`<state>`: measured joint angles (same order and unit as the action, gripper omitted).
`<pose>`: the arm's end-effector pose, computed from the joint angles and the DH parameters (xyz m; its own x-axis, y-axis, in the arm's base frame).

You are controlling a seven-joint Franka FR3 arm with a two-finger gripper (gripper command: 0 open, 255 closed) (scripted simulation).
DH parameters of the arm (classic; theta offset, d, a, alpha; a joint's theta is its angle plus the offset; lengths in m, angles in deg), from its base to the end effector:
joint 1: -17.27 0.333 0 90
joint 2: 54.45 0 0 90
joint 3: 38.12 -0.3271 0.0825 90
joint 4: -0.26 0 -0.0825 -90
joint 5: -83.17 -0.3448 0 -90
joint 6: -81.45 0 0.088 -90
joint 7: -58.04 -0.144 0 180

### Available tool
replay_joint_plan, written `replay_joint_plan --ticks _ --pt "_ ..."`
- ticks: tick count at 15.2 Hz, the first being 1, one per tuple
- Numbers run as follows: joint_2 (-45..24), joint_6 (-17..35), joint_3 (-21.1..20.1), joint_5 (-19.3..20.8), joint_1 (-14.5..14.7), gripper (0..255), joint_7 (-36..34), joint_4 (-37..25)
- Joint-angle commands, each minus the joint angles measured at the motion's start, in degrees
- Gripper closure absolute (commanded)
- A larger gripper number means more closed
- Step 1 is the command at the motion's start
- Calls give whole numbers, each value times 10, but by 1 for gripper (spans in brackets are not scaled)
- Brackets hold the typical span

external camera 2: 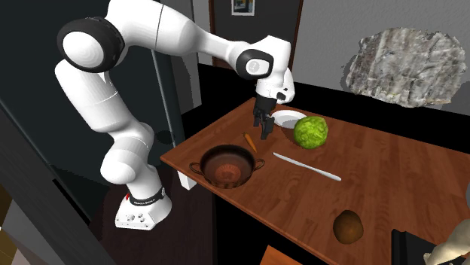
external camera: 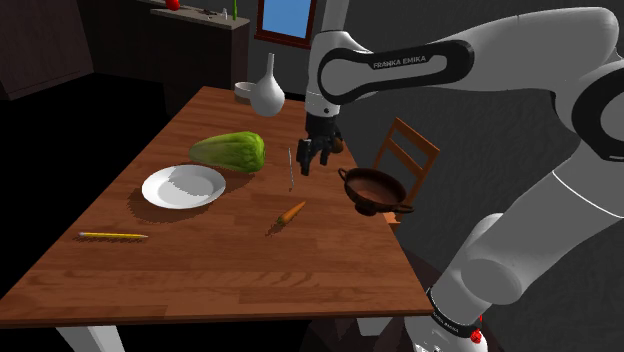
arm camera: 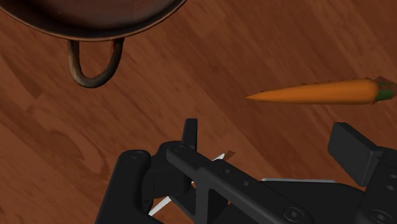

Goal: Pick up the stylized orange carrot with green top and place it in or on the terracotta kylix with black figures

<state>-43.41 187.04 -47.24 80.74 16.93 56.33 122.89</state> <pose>0.4358 0.0750 0.4661 0.9887 0.1048 -0.1069 0.1048 -0.9945 -0.0059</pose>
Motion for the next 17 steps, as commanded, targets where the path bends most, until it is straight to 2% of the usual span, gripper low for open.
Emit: replay_joint_plan --ticks 1,2,3,12,13,17 --pt "0 0 0 0 0 0 0 0" --pt "0 0 0 0 0 0 0 0" --pt "0 0 0 0 0 255 0 0" --pt "0 0 0 0 0 255 0 0" --pt "0 0 0 0 0 0 0 0" --pt "50 103 -66 -34 -27 0 -462 106"
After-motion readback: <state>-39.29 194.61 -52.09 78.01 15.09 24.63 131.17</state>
